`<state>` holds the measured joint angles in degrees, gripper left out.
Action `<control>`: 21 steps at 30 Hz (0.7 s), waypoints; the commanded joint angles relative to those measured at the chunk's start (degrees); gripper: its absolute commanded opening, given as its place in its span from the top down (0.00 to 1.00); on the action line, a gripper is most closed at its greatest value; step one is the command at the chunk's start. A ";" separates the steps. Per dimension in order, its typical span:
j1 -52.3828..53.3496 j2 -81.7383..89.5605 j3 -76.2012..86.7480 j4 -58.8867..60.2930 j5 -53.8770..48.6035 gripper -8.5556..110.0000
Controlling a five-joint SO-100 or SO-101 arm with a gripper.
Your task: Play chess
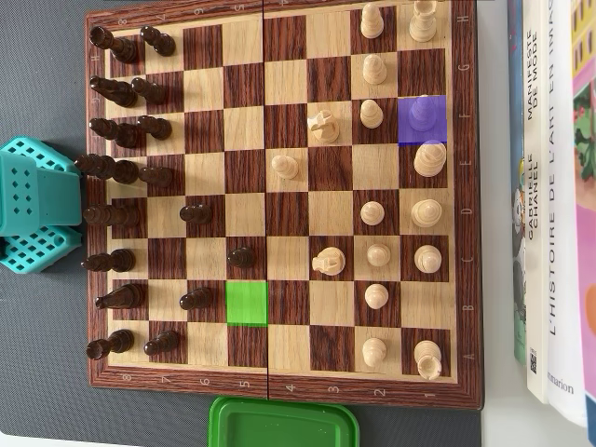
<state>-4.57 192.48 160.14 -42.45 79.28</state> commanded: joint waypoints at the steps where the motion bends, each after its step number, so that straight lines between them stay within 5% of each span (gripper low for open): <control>1: 0.26 -0.70 -4.39 8.96 -0.09 0.82; 21: -3.25 -12.57 -26.46 67.32 -3.87 0.82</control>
<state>-7.12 183.25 138.08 20.21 77.43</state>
